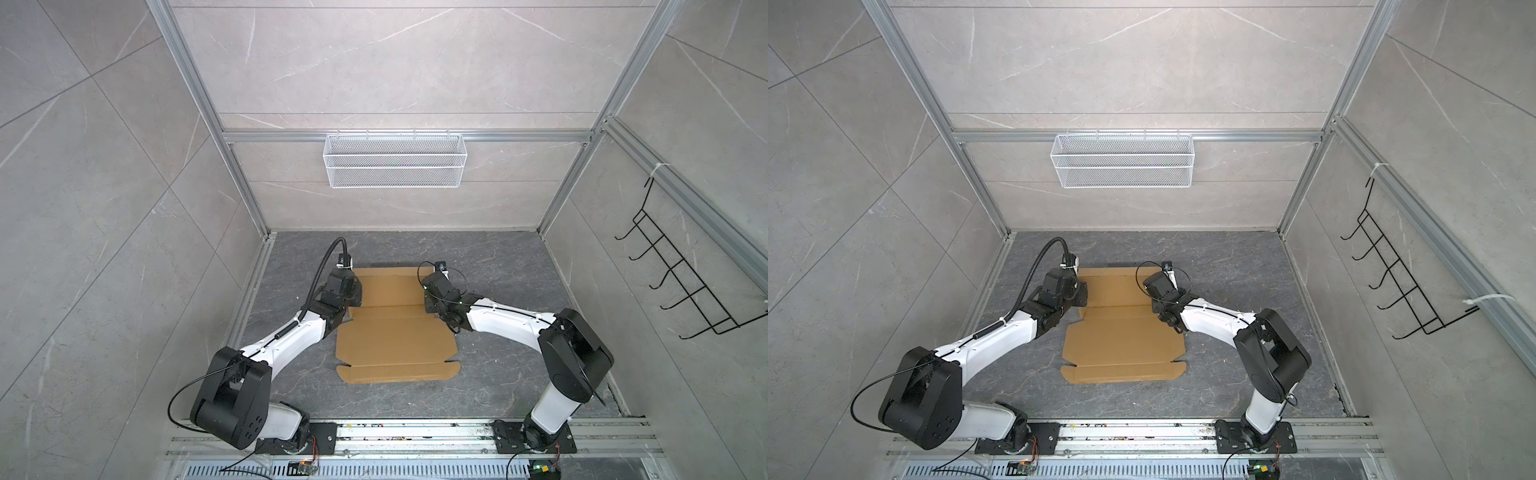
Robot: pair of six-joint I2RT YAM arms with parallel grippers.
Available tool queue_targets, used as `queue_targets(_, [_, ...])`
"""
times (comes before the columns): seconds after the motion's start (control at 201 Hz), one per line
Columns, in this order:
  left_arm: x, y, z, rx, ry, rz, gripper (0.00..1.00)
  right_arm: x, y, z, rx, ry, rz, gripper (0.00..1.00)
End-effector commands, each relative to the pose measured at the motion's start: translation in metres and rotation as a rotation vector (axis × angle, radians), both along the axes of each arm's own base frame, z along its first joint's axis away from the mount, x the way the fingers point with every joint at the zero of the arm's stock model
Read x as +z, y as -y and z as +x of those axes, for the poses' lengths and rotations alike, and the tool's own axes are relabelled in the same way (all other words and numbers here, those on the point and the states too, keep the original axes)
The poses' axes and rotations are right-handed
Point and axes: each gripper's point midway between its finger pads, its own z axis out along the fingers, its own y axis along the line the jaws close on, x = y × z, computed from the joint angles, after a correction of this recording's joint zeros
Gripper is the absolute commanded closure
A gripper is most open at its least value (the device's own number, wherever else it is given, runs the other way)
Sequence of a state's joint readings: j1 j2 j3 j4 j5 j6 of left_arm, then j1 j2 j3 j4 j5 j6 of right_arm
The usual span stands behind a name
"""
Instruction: Fold the paper box
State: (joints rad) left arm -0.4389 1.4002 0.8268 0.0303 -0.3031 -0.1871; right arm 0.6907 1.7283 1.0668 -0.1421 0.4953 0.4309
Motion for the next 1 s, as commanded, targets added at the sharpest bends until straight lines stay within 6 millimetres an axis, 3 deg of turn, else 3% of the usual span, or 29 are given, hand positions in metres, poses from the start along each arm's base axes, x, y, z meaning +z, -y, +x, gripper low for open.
queue_targets(0.0, [0.017, 0.003, 0.008, 0.009, 0.051, -0.043, 0.91, -0.005, 0.019, -0.002, -0.058, -0.019, -0.096, 0.88])
queue_targets(0.139, [0.017, 0.003, 0.008, 0.008, 0.051, -0.037, 0.91, 0.0, 0.004, -0.005, 0.007, -0.027, -0.021, 0.79])
queue_targets(0.294, [0.017, 0.004, 0.007, -0.005, 0.039, -0.027, 0.91, 0.015, -0.02, -0.013, 0.117, -0.029, 0.111, 0.57])
queue_targets(0.562, [0.012, -0.001, 0.003, -0.044, -0.094, 0.004, 0.92, 0.065, -0.036, -0.029, 0.279, 0.008, 0.21, 0.38])
queue_targets(0.851, [0.004, 0.0, -0.007, -0.184, -0.331, 0.01, 0.93, 0.136, -0.018, -0.025, 0.305, 0.064, 0.463, 0.36])
queue_targets(0.99, [-0.001, -0.002, -0.015, -0.239, -0.44, 0.081, 0.92, 0.136, 0.002, -0.001, 0.223, 0.016, 0.549, 0.37])
